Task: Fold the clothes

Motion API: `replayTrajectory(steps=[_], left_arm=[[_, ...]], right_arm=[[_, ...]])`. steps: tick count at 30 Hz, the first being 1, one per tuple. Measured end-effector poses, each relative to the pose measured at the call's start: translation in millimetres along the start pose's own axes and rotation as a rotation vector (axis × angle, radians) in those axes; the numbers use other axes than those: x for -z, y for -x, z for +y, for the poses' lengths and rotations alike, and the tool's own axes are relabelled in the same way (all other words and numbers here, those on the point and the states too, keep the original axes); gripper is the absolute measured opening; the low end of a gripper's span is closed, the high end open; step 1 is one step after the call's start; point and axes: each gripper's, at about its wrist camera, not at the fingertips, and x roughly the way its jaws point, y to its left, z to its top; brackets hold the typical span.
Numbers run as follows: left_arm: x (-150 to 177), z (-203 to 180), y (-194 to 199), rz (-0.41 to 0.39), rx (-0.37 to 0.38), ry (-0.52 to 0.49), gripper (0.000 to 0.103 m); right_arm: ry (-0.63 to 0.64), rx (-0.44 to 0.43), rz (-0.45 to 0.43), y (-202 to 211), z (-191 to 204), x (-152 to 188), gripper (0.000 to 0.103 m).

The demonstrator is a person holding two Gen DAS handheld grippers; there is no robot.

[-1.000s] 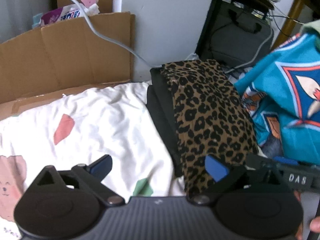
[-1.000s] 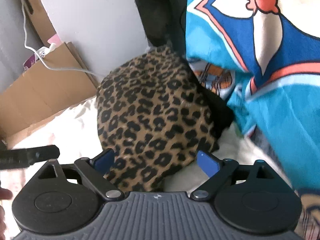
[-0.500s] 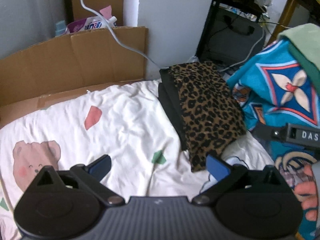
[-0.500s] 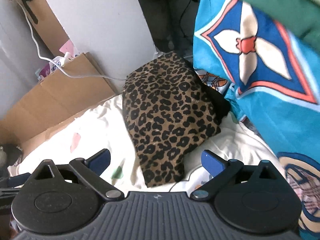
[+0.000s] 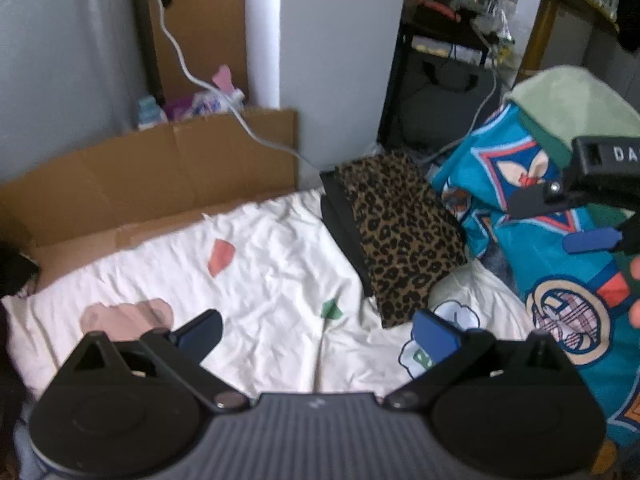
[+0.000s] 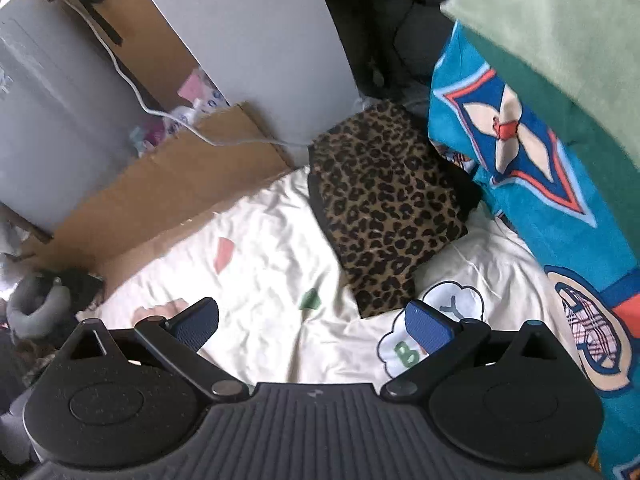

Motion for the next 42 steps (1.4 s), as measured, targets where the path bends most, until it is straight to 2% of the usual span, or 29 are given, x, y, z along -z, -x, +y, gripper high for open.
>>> replayTrajectory(steps=[4,10,14,19,28,36,42], left_arm=[[5,9,27,-0.021,-0.014,-0.002,0.102],[17,18,61,-0.037,-0.054,-0.021,0.102],[30,29,77,-0.037,-0.075,0.005,0.102],[48,38,99,-0.052,-0.102,0.037,0.102],[81,43,136,-0.128,-0.137,0.087,0.102],[109,45,159,-0.18,-0.17,0.155,0.102],[134,39,170,-0.199,-0.215,0.162,0.102]], right_arm=[[0.016,-0.018,-0.051,31,19,9,0.103],[0.035,-0.055,-0.065,58,46,31,0.103],[0.085,-0.04,-0.096,75,66,47,0.103],[0.085,-0.03,-0.134,94,84,69,0.103],[0.228,-0.035,-0.201,115,112,126,0.102],[0.275,-0.043,-0.24,120,116,170,0.102],[0.341,-0.061,-0.28,123,122,201,0.102]])
